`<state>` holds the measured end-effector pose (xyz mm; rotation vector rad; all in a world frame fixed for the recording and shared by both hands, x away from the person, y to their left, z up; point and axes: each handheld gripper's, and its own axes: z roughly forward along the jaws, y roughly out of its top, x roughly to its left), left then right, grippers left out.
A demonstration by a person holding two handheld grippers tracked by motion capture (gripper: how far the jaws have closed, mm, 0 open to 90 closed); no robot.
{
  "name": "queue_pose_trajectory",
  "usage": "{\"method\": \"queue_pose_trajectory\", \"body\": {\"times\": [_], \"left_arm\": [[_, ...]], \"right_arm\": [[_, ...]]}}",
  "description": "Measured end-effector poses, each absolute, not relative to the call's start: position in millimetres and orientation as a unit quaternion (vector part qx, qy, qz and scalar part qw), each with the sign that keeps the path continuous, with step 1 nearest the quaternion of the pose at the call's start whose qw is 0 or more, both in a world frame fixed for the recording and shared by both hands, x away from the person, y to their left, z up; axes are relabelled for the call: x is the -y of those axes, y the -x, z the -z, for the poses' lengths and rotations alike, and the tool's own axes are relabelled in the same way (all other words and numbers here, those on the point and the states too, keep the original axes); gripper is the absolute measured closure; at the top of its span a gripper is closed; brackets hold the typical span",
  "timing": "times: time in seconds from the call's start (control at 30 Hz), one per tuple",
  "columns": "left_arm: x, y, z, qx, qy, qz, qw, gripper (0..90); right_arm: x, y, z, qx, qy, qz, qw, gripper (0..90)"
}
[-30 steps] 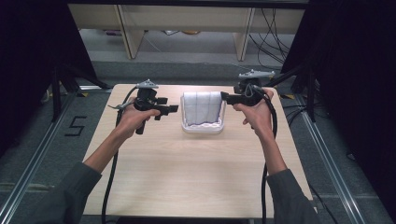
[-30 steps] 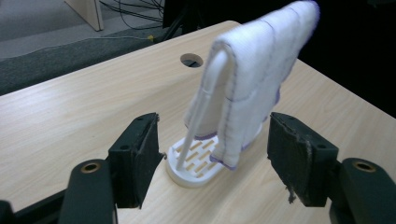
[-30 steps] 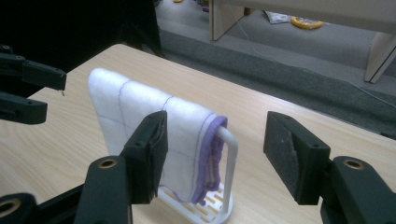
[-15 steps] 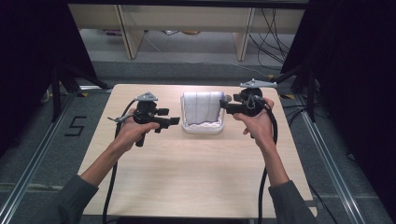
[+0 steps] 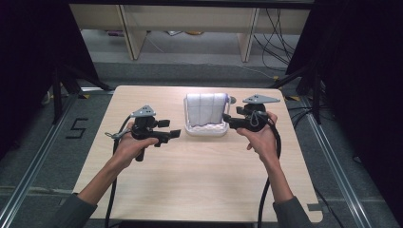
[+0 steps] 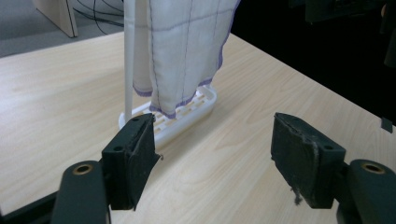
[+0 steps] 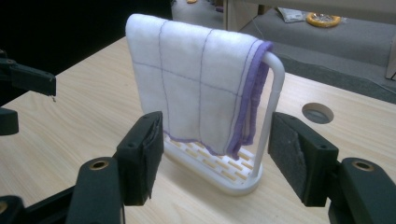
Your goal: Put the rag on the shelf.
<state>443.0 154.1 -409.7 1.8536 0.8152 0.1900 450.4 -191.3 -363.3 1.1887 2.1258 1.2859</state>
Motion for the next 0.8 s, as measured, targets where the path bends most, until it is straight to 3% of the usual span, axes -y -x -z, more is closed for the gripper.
{"method": "queue_pose_trajectory", "body": {"times": [0.8], "left_arm": [[-152, -424, 431, -0.331, -0.793, -0.074, 0.506, 27.9]], "right_arm": [[190, -433, 385, -0.758, -0.419, -0.471, 0.164, 35.3]]}}
